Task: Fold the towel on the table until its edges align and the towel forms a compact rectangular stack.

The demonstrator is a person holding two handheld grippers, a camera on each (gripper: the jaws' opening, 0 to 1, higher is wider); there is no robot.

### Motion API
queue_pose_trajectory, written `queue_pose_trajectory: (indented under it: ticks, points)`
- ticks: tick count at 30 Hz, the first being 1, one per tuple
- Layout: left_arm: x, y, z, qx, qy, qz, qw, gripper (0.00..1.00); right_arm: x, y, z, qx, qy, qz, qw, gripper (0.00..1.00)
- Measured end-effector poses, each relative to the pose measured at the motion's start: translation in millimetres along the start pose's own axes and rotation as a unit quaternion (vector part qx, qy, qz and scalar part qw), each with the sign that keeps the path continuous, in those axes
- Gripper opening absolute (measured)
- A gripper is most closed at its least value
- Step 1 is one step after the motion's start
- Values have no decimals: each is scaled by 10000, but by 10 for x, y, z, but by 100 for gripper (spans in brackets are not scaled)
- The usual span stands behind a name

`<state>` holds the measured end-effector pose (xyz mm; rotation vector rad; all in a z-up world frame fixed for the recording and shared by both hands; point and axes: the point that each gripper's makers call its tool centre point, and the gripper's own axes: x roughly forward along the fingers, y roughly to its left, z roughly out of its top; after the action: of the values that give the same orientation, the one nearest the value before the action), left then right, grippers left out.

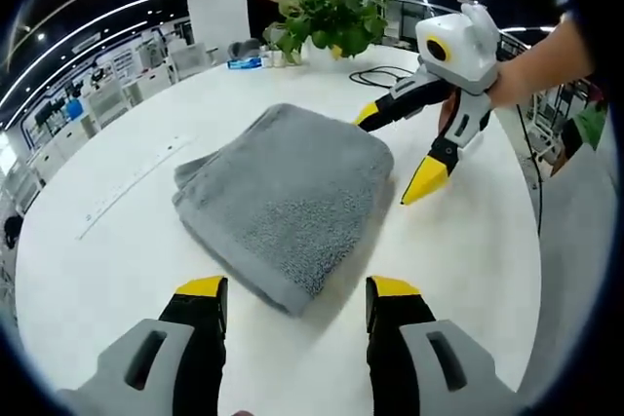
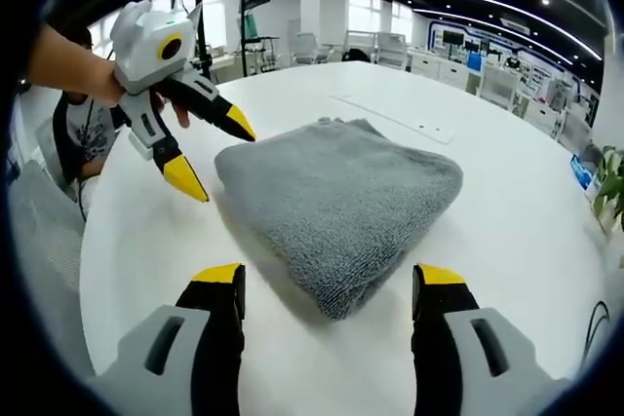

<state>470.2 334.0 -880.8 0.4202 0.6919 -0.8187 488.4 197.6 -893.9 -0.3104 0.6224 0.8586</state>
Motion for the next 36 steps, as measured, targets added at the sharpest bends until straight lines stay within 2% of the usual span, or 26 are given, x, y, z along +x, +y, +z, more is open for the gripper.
queue_pose_trajectory:
  ticks: [16, 30, 36]
  points:
    - [-262, -105, 26, 15, -88, 245, 9997, 65, -217, 127, 73, 74, -124, -75, 9999, 76]
    - [-467, -209, 21, 43, -169, 428, 9989, 70, -455, 163, 94, 377, -269, -260, 9986, 85]
    - [-581, -229, -13, -98, -264, 551, 9981, 73, -513, 174, 109, 525, -366, -342, 9974, 88]
